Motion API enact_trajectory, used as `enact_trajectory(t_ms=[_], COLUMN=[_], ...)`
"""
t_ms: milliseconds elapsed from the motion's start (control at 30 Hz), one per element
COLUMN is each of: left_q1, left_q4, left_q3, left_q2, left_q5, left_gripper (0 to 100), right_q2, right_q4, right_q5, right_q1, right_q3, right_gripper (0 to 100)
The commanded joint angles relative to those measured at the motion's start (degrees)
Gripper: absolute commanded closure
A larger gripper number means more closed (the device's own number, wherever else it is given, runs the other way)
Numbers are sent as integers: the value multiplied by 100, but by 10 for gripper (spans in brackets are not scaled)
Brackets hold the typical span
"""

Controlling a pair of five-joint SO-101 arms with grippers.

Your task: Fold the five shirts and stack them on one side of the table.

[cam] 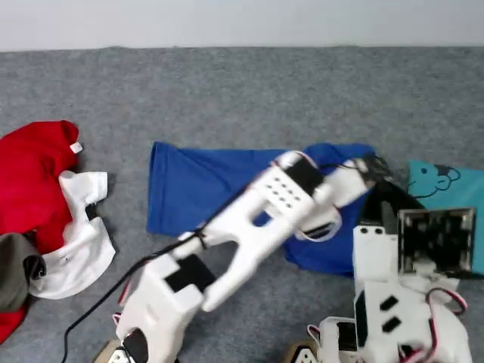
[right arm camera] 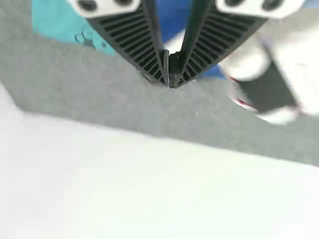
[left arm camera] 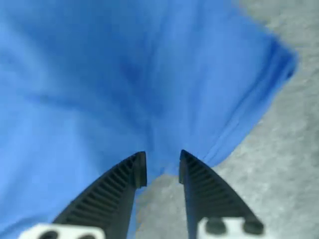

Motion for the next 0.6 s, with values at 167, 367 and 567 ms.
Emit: enact_trajectory(t_ms=[167, 367, 567], left_q1=[686, 844, 774], left_q4=[932, 1213, 1213], left_q3=[-1991, -2800, -3231], left_q2=[993, 1837, 2532], left_q5=[62, 62, 53], left_gripper=[821, 799, 796], right_q2=[-75, -75, -75], right_q4=[13, 13, 22], right_q5=[-44, -44, -44], right_q1=[-198, -198, -180], right_q3=[-325, -325, -316], right_gripper=[990, 990, 990])
